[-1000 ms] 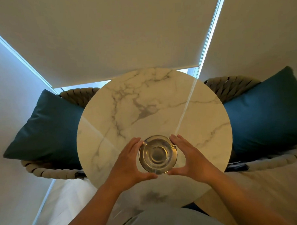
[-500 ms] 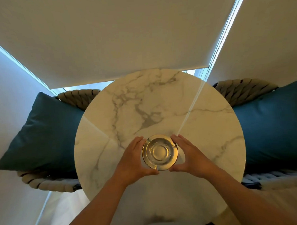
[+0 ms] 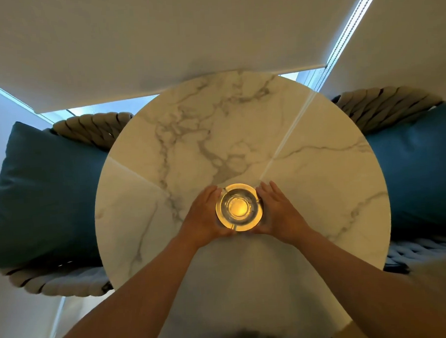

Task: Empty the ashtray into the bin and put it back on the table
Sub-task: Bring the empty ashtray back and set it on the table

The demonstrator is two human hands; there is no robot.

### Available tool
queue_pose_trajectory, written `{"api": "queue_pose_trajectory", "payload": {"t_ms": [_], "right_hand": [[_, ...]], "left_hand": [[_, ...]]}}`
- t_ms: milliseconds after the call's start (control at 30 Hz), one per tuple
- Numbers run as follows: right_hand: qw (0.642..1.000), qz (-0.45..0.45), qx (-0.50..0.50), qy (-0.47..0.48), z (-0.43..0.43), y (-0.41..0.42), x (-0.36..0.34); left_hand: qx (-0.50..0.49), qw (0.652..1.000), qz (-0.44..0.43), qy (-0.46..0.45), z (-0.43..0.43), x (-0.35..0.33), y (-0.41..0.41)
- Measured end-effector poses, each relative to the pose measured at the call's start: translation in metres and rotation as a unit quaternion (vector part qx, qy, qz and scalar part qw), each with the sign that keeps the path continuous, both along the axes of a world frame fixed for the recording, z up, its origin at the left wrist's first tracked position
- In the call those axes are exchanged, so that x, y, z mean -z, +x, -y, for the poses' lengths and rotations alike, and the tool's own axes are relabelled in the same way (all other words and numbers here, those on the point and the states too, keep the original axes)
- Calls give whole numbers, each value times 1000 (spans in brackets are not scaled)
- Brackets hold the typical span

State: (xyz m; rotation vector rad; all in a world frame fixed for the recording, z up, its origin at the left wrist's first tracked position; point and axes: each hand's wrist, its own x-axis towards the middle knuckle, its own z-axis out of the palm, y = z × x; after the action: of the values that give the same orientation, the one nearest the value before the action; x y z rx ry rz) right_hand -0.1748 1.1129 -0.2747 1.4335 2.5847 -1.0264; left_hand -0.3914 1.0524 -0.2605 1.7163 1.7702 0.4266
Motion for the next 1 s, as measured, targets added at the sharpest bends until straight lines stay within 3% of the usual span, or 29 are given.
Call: {"api": "queue_pose_trajectory", "payload": {"t_ms": [567, 1000], "right_hand": [[998, 43, 4, 55, -17, -7, 25], [995, 86, -33, 45, -38, -4, 21]], "left_hand": [[-25, 996, -88, -16, -17, 37, -8], [-44, 995, -78, -35, -14, 37, -7]]}}
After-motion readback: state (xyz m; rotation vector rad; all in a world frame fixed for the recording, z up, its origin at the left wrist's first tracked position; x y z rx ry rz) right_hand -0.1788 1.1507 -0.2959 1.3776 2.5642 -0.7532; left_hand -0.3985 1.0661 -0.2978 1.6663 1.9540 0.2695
